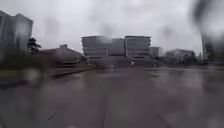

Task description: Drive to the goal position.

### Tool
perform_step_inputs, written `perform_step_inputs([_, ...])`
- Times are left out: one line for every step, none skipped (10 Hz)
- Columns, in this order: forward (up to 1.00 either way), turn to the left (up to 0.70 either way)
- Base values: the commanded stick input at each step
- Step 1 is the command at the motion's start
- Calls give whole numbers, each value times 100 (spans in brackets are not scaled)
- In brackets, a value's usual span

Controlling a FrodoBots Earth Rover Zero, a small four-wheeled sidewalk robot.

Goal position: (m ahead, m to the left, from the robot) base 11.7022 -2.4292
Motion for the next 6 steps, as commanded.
perform_step_inputs([100, 0])
perform_step_inputs([100, 0])
perform_step_inputs([100, 0])
perform_step_inputs([100, 0])
perform_step_inputs([100, 0])
perform_step_inputs([100, 0])
